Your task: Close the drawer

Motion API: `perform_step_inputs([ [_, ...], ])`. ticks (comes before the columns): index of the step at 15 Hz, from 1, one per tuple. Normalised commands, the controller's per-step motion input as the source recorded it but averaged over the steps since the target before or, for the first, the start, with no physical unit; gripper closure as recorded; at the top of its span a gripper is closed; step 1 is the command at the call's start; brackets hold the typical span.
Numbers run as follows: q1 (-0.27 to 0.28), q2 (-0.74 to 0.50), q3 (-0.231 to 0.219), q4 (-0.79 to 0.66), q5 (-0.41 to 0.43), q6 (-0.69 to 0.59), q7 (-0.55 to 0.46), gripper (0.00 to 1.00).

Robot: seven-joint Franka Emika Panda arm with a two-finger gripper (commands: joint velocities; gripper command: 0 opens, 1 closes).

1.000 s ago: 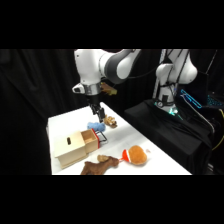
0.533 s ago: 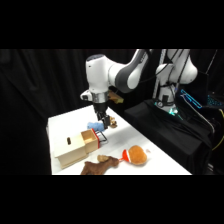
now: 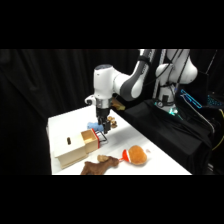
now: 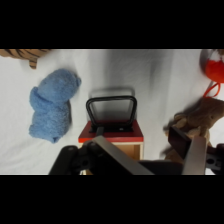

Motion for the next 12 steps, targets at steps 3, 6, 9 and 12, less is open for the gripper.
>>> perform_step_inputs([
  [3,0.059,0.12,-0.054,-0.07,-0.092,0.37,0.10,0.00],
  [6,0.053,0.16,-0.062,-0.02,-0.045,0.37,0.06,0.00],
  [9,0.040,0.19,-0.045,0.03,0.028,0.34,0.02,0.00],
  [12,0.069,0.19,-0.042,0.07,0.049,0.26,0.02,0.00],
])
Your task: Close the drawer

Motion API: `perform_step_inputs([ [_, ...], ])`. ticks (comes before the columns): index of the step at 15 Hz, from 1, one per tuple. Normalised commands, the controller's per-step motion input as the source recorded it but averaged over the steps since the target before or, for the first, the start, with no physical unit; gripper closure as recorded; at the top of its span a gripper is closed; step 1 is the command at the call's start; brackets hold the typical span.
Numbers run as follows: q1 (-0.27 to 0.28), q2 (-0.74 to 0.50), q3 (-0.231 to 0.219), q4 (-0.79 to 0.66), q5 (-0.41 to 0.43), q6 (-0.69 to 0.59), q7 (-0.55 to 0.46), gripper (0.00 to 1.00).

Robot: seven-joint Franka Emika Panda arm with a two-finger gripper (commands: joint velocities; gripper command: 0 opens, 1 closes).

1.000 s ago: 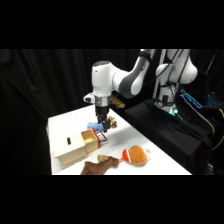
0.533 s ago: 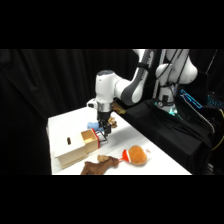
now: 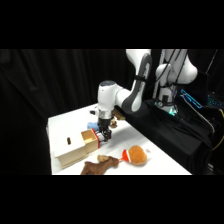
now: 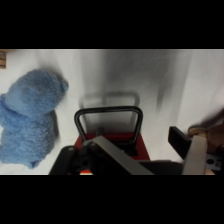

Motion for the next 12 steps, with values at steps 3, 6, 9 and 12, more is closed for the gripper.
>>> perform_step_inputs([
  [3,0.115,0.19,-0.073,0.11,0.035,0.24,0.03,0.00],
  [6,0.129,0.22,-0.100,0.18,0.036,0.20,0.02,0.00],
  [9,0.122,0.25,-0.109,0.23,0.044,0.15,0.02,0.00],
  [12,0.082,0.25,-0.076,0.25,0.069,0.12,0.01,0.00],
])
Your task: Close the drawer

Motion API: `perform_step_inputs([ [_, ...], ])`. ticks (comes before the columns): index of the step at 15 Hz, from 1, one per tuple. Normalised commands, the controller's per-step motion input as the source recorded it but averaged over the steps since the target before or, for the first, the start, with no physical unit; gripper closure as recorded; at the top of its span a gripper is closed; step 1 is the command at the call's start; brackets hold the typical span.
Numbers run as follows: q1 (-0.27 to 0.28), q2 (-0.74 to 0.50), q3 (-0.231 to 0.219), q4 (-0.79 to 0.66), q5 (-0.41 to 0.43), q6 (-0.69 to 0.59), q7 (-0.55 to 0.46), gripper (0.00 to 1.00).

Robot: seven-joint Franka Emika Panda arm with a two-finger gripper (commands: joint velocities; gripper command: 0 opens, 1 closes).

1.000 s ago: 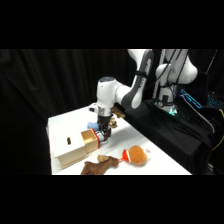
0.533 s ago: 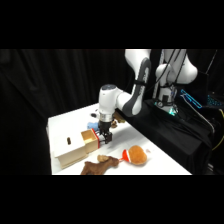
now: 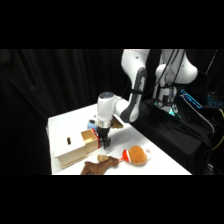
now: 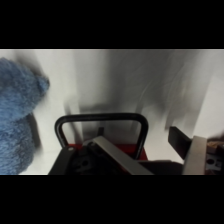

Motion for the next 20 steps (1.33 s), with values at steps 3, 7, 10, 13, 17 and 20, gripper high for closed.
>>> perform_step_inputs([
  [3,0.085,0.15,-0.075,0.19,0.073,0.10,0.01,0.00],
  [7,0.066,0.00,-0.062,0.16,0.074,-0.03,-0.01,0.00],
  [10,-0.003,-0.04,0.004,0.27,0.083,-0.23,-0.07,0.00],
  [13,0.002,0.03,0.013,0.37,0.061,-0.29,-0.07,0.00],
  [17,-0.042,0.16,0.061,0.45,0.066,-0.29,-0.11,0.00],
  [20,-0.079,0.23,0.088,0.46,0.079,-0.26,-0.15,0.00],
])
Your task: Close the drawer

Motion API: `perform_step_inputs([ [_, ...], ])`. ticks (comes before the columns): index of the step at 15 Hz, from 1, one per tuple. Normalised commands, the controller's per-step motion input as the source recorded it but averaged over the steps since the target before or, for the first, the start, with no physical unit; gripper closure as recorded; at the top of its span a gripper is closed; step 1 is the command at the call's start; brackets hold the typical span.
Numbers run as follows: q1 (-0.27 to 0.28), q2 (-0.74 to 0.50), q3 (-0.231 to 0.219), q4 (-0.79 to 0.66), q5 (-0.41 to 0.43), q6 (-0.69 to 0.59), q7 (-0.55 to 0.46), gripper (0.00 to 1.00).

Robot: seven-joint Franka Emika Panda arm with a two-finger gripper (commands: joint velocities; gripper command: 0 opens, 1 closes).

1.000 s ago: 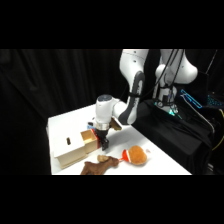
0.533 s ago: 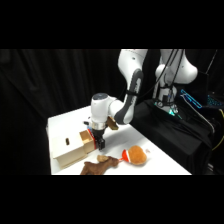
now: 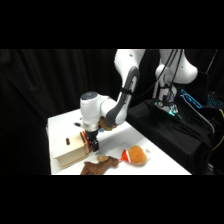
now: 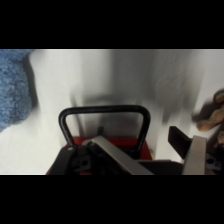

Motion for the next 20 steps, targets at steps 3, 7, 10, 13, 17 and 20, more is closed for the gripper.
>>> perform_step_inputs([
  [3,-0.063,0.18,0.053,0.42,0.058,-0.22,-0.13,0.00],
  [7,-0.064,0.11,0.041,0.34,0.045,-0.18,-0.13,0.00],
  [10,-0.071,0.07,0.047,0.28,0.046,-0.16,-0.14,0.00],
  [13,-0.082,0.00,0.059,0.19,0.059,-0.18,-0.16,0.00],
  [17,-0.095,-0.19,0.081,0.02,0.084,-0.21,-0.18,0.00],
  [20,-0.119,-0.32,0.125,-0.08,0.118,-0.29,-0.25,0.00],
])
